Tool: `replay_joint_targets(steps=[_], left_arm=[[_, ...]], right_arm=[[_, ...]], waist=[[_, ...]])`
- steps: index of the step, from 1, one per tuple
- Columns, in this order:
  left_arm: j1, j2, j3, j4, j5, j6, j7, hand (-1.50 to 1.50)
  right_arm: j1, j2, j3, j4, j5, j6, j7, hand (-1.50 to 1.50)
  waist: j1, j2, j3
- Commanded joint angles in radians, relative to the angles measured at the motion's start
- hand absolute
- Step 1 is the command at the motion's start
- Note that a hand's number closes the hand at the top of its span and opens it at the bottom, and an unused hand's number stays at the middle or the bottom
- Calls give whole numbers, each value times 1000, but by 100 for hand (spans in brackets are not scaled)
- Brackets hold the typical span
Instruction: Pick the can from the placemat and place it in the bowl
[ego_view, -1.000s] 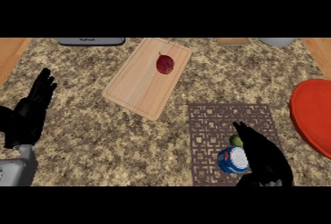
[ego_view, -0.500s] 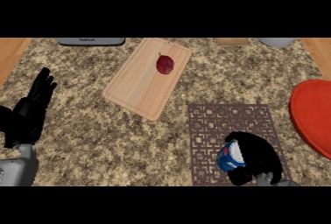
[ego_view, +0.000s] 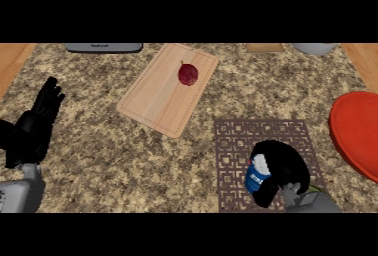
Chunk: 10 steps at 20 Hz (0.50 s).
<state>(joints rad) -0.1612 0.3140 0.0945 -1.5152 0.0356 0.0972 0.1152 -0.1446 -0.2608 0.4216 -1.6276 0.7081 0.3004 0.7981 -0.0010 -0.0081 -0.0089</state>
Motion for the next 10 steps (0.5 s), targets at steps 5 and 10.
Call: replay_joint_targets(steps=[5,10], left_arm=[[34,3,20,-24,1,-3,0,0],[54,-2,11,-52,-4,-1,9,0]], right_arm=[[148,-235,144,-108,18,24,-456,150],[245,-510,135,-230,71,-102,-818,150]], waist=[[-9,2,11],[-30,-2,12]])
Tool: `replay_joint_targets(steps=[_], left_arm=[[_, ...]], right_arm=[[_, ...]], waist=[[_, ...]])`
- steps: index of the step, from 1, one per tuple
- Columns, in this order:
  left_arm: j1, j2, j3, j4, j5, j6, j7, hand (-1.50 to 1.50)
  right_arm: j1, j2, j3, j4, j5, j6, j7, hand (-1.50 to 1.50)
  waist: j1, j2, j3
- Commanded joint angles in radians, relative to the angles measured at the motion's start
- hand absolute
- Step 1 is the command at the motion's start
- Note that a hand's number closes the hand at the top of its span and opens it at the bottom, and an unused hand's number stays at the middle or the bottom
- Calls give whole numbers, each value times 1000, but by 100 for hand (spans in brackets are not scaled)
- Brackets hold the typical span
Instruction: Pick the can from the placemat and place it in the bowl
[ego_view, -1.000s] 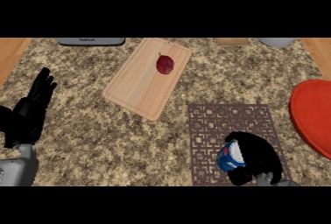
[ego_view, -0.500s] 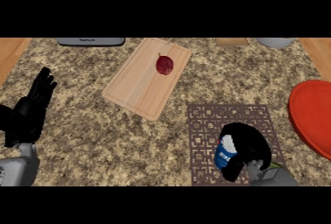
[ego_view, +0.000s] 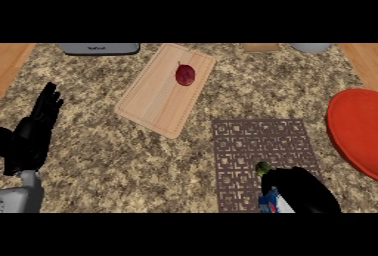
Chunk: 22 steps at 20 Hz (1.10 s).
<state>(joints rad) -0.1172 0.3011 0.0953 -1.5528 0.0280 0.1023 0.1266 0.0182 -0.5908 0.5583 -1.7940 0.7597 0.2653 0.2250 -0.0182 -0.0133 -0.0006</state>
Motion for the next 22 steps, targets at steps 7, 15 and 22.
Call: replay_joint_targets(steps=[7,15,22], left_arm=[[37,26,44,-24,14,-8,3,0],[35,-1,34,-47,13,8,29,0],[-55,9,32,25,1,-12,23,0]], right_arm=[[314,-365,-296,-227,-86,-364,-479,150],[432,-336,-707,-325,-508,-393,-562,150],[393,-397,-1045,-183,-837,-153,-587,150]], waist=[[-41,0,1],[-41,2,1],[-6,12,0]])
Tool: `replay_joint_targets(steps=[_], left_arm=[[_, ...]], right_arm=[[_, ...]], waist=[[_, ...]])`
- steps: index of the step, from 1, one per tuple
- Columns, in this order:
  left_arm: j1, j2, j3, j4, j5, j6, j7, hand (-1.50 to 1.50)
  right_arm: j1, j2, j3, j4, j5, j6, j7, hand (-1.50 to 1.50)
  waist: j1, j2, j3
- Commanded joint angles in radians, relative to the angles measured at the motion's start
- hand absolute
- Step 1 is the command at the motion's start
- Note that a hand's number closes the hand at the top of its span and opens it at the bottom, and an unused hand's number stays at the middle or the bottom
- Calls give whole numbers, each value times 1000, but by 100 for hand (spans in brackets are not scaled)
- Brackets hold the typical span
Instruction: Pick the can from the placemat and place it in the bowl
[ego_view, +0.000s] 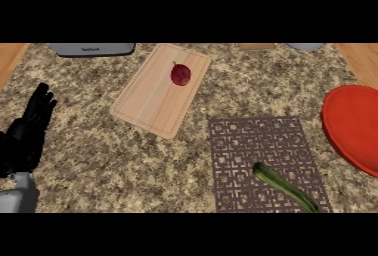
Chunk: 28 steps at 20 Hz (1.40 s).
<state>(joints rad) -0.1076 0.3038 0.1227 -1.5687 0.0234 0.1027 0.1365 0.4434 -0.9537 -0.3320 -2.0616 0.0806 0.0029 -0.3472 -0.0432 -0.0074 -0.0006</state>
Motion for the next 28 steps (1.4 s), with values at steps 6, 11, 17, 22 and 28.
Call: replay_joint_targets(steps=[6,11,17,22,28], left_arm=[[-37,-12,-7,16,0,-37,-8,0],[-33,-25,-31,-14,-25,-30,20,0],[-90,-11,12,63,-1,-62,-13,0],[-30,-28,-5,10,-33,-50,-18,0],[-66,-48,-43,0,-43,-48,7,0]], right_arm=[[-197,3,-60,292,-125,202,-28,150],[-452,1,79,585,-36,204,-78,150],[-720,58,164,884,94,198,-180,150],[-892,96,190,1168,201,190,-313,150],[-945,88,288,1422,371,178,-242,-150]], waist=[[50,9,1],[72,12,1],[70,14,1],[70,12,2],[101,23,4]])
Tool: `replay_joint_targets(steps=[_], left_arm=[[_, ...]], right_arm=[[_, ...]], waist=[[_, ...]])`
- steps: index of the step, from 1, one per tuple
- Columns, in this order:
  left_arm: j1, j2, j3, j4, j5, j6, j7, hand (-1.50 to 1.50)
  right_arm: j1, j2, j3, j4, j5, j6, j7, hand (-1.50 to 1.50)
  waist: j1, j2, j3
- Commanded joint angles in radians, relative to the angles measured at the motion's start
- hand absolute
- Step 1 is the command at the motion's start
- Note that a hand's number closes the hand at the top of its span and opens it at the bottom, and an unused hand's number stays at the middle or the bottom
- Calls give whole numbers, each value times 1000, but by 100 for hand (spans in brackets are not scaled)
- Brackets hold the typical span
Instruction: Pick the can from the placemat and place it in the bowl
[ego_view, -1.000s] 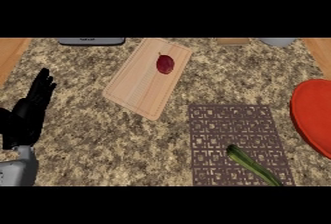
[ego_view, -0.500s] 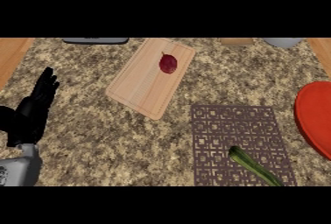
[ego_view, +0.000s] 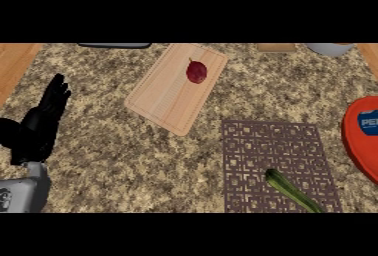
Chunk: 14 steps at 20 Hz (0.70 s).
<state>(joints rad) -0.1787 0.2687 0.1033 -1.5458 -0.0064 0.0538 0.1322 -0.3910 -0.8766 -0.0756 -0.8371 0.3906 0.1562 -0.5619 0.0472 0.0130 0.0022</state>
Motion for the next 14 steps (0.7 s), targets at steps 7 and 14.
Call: replay_joint_targets(steps=[7,14], left_arm=[[7,8,24,7,17,-18,-10,0],[-7,11,30,17,11,-11,-12,0]], right_arm=[[-165,-1,-32,390,-22,218,-296,-150],[-271,1,-269,536,-323,508,-187,-150]], waist=[[-11,-3,2],[-13,0,4]])
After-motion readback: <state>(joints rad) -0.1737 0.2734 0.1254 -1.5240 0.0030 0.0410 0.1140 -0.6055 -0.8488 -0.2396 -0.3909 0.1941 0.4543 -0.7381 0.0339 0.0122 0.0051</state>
